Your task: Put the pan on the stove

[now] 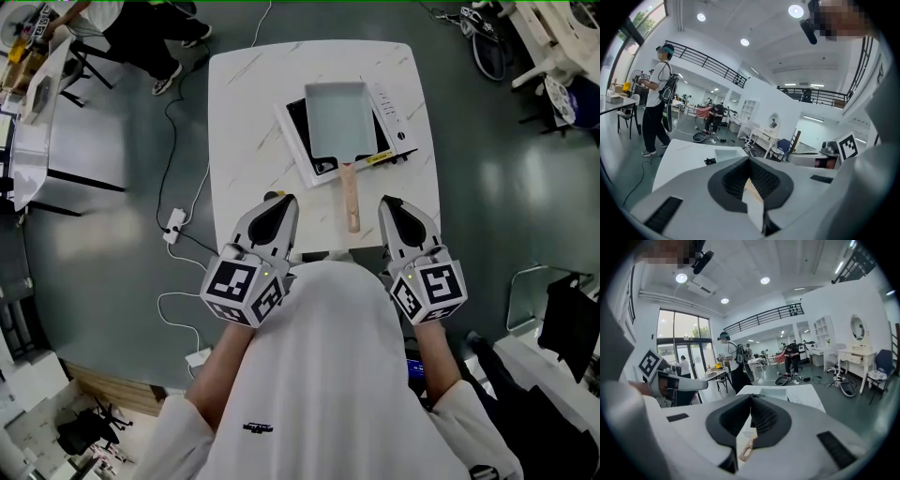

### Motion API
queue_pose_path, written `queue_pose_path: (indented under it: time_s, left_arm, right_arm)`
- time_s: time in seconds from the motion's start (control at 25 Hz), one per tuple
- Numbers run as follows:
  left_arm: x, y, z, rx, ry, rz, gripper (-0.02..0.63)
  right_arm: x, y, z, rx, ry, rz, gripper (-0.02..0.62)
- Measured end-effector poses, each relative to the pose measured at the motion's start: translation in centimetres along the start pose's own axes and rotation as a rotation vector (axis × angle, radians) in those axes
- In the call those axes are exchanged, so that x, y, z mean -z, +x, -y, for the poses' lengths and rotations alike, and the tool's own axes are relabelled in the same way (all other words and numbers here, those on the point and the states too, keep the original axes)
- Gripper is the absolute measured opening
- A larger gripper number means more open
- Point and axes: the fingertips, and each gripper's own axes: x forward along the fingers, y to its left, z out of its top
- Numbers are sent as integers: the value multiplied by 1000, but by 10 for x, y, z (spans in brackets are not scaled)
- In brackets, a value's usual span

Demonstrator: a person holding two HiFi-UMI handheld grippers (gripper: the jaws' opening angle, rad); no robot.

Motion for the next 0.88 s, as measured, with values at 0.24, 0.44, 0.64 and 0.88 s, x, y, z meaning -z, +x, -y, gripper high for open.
queue_pose_path:
  time_s: [0.24, 0.44, 0.64, 0.88]
  left_arm:
    - [1, -4, 3, 2, 6, 2, 0]
    - [2, -8, 5, -1, 7, 1, 0]
    - [3, -9, 6, -4, 10, -1, 0]
    - [5, -11, 8, -6, 5, -4, 0]
  right_arm:
    - [4, -1, -8, -20, -6, -12, 5]
    - [3, -2, -16, -24, -78, -21, 3]
    - [3, -1, -18, -32, -70, -17, 3]
    - [2, -3, -16, -31, -69, -19, 3]
